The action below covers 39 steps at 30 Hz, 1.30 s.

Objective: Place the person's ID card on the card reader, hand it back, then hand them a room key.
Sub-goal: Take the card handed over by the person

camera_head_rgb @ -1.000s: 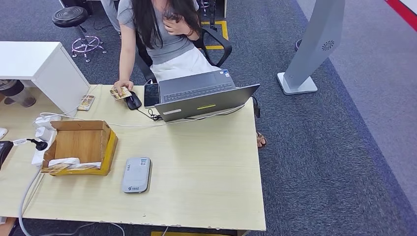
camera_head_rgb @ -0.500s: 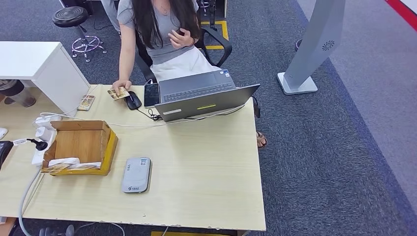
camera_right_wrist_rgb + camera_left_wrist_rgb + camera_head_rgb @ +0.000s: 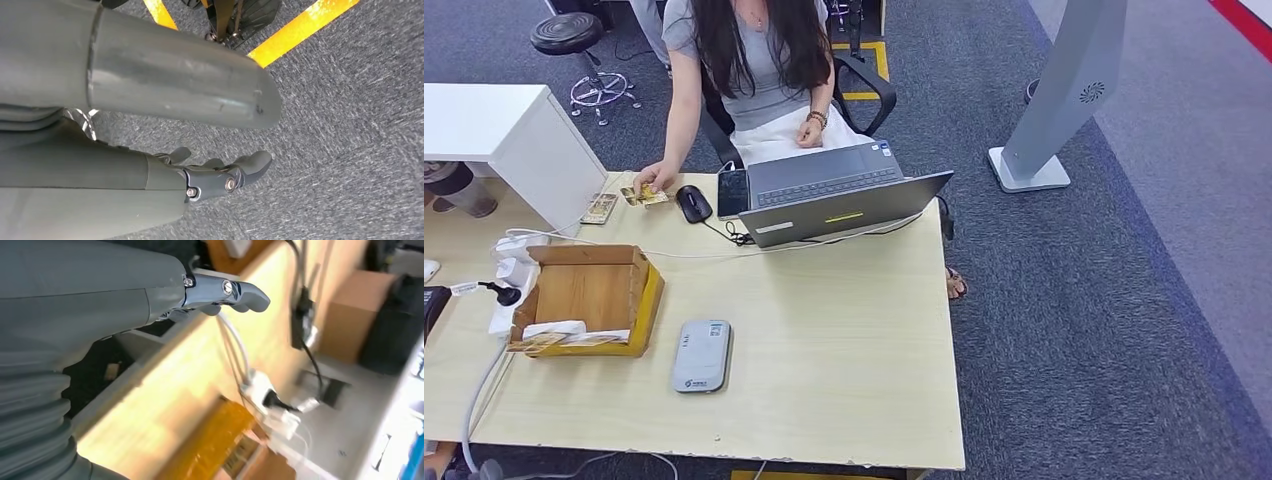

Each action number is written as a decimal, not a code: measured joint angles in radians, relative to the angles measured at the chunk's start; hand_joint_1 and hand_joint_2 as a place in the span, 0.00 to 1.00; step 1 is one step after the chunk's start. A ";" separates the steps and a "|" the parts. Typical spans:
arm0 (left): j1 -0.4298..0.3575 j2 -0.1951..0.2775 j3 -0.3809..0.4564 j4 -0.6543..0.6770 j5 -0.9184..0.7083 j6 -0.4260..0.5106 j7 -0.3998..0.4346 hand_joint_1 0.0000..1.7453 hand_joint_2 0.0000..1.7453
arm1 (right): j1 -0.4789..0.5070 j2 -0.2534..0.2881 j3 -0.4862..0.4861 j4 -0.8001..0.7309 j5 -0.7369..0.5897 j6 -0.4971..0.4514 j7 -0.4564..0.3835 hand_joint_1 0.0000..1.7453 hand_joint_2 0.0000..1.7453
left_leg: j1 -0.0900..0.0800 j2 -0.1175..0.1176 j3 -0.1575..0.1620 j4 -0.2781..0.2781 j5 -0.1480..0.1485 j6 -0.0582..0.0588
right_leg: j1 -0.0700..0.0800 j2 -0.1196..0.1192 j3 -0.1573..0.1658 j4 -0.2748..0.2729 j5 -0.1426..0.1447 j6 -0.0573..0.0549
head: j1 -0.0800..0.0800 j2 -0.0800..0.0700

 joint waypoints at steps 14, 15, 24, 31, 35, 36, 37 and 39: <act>0.236 -0.024 -0.228 -0.447 0.230 0.290 -0.085 0.00 1.00 | 0.005 0.015 -0.012 0.000 0.022 0.002 -0.024 0.00 0.00 | 0.001 0.005 0.002 0.000 -0.002 -0.001 | 0.001 0.004 0.000 0.000 0.000 0.000 | 0.000 0.000; 0.267 -0.026 -0.262 -0.504 0.245 0.327 -0.090 0.00 1.00 | 0.007 0.016 -0.014 0.000 0.024 0.002 -0.024 0.00 0.00 | 0.000 0.004 0.001 0.000 -0.002 0.000 | 0.000 0.003 0.000 0.000 -0.001 0.001 | 0.000 0.000; 0.293 -0.032 -0.353 -0.664 0.028 0.312 -0.092 0.00 1.00 | 0.004 0.023 -0.018 -0.001 0.071 0.025 -0.025 0.00 0.00 | 0.000 -0.001 0.001 0.000 -0.001 0.001 | 0.000 -0.002 0.000 0.000 -0.001 0.001 | 0.001 0.000; -0.008 0.144 -0.452 -0.504 -0.688 0.718 -0.011 0.00 1.00 | -0.013 0.020 0.021 -0.001 0.179 0.088 -0.012 0.00 0.00 | 0.001 -0.006 0.001 0.000 0.006 -0.002 | 0.000 -0.007 0.000 0.001 0.003 -0.002 | 0.001 0.000; -0.158 0.254 -0.560 -0.361 -0.797 0.819 0.058 0.00 1.00 | -0.022 0.015 0.037 -0.001 0.199 0.094 -0.004 0.00 0.00 | 0.002 -0.002 0.000 0.000 0.009 -0.004 | 0.001 -0.003 -0.001 0.002 0.007 -0.004 | 0.000 0.000; -0.186 0.276 -0.582 -0.331 -0.824 0.833 0.080 0.00 1.00 | -0.021 0.014 0.039 -0.001 0.205 0.096 0.000 0.00 0.00 | 0.002 -0.001 0.000 0.000 0.009 -0.004 | 0.001 -0.002 -0.002 0.002 0.008 -0.004 | 0.000 0.000; -0.214 0.297 -0.603 -0.301 -0.863 0.849 0.108 0.00 1.00 | -0.020 0.013 0.041 -0.001 0.212 0.099 0.005 0.00 0.00 | 0.002 -0.001 -0.001 0.000 0.009 -0.004 | 0.001 -0.001 -0.002 0.002 0.008 -0.003 | 0.000 0.000; -0.281 0.337 -0.644 -0.231 -0.969 0.883 0.173 0.00 1.00 | -0.020 0.011 0.048 -0.001 0.228 0.107 0.018 0.00 0.00 | 0.002 -0.002 -0.002 0.000 0.010 -0.003 | 0.001 -0.002 -0.004 0.002 0.008 -0.003 | 0.000 0.000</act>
